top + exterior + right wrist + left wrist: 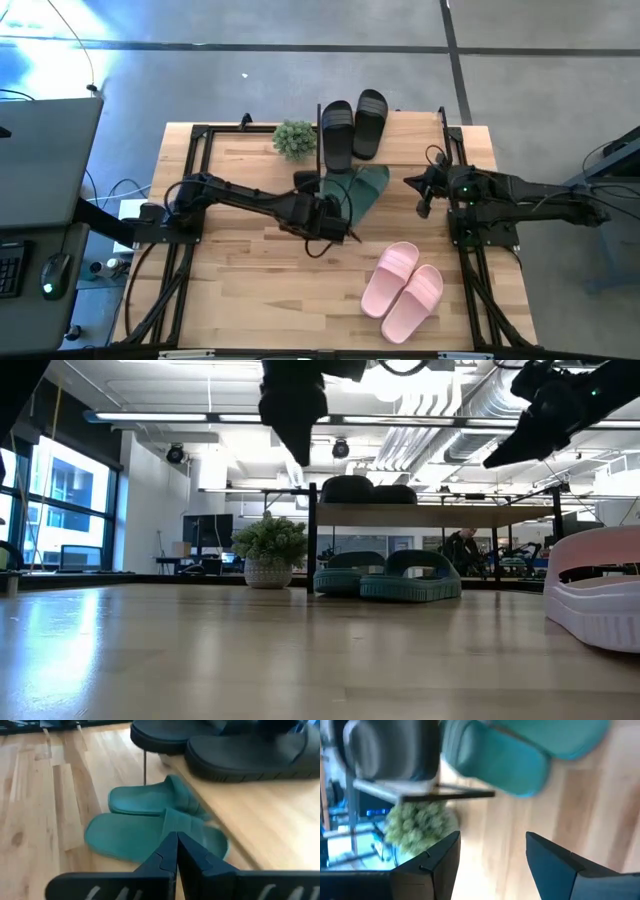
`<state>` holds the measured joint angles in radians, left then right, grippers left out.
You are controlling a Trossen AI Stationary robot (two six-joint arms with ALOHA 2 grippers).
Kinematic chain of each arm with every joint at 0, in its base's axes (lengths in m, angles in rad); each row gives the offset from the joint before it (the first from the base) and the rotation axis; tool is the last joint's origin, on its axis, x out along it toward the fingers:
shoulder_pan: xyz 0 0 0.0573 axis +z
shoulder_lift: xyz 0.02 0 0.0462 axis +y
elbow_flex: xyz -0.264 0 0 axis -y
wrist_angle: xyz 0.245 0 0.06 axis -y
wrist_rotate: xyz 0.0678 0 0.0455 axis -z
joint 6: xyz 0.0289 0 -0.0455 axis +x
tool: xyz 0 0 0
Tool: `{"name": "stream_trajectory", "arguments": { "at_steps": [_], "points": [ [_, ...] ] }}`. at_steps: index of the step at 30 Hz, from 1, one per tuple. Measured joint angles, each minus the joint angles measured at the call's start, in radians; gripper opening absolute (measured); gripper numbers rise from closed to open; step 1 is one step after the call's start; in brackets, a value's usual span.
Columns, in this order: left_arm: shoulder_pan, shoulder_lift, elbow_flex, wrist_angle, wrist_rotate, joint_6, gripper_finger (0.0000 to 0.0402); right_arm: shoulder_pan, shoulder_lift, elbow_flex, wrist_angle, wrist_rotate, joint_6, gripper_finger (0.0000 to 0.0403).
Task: Pick and place slides into the shelf
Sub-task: Put the green slide under the shelf
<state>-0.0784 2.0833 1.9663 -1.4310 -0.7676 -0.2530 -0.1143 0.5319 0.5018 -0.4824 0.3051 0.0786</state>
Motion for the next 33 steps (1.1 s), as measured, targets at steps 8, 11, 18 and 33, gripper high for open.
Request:
{"name": "stream_trajectory", "arguments": {
  "at_steps": [8, 11, 18, 33],
  "points": [
    [0.012, -0.104, -0.109, 0.006, -0.007, -0.065, 0.0209, 0.074, 0.119, -0.008, -0.026, 0.044, 0.160, 0.0000],
    [0.012, -0.169, -0.211, 0.070, -0.004, -0.079, 0.0209, 0.099, 0.176, -0.026, -0.068, 0.104, 0.285, 0.0000],
    [0.013, -0.262, -0.402, 0.249, 0.026, -0.071, 0.0209, 0.126, 0.317, -0.107, 0.063, 0.151, 0.472, 0.0000],
    [0.013, -0.282, -0.583, 0.468, 0.074, 0.026, 0.0209, 0.172, 0.695, -0.142, 0.320, 0.270, 0.629, 0.0000]
  ]
}}
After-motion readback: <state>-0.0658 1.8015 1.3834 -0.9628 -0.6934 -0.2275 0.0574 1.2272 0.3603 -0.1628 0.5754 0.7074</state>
